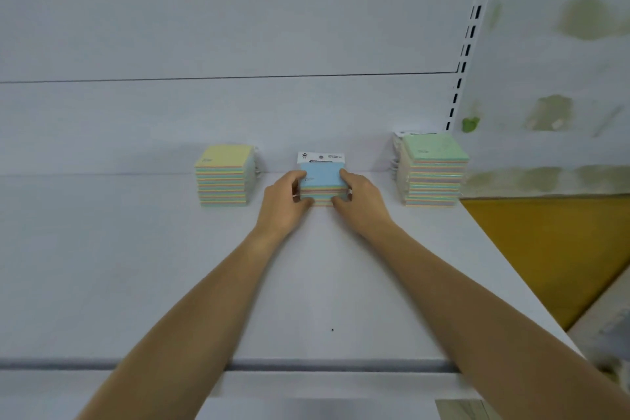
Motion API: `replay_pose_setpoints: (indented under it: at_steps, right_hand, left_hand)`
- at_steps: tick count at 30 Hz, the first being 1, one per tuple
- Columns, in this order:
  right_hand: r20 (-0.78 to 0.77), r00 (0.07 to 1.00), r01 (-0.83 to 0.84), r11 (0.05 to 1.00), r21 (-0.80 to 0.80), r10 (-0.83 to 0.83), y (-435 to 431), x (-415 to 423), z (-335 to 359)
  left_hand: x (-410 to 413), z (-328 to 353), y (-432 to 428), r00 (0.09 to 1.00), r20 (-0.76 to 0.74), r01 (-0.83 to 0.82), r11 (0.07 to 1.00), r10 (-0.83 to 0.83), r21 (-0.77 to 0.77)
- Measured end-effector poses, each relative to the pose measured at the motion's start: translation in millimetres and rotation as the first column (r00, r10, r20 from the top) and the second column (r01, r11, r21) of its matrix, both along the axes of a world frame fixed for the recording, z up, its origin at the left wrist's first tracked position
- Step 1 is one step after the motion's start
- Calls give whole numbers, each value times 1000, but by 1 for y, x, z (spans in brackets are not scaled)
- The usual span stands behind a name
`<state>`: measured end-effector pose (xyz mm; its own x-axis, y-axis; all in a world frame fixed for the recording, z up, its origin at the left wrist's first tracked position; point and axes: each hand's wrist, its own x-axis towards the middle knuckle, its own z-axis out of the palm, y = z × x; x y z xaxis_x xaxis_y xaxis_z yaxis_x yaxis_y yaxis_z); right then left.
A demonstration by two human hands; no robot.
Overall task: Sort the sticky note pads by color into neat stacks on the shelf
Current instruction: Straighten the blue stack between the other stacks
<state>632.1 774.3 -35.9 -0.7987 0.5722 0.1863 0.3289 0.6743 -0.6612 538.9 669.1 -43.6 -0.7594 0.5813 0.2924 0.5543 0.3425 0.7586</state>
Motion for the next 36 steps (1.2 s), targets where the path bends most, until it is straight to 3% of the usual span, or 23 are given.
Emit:
replay_pose_setpoints:
  at_steps: [12, 19, 36]
  right_hand:
    - [38, 998, 41, 998, 41, -42, 0, 2, -1]
    - [-19, 998, 67, 995, 71, -65, 0, 3, -3]
    - [-92, 992, 87, 995, -45, -91, -3, 7, 1]
  left_hand:
    - [3, -2, 2, 999, -54, -4, 999, 1, -49]
    - [1, -1, -1, 1000, -7, 4, 1000, -4, -13]
    - [4, 3, -4, 1000, -3, 1, 1000, -1, -18]
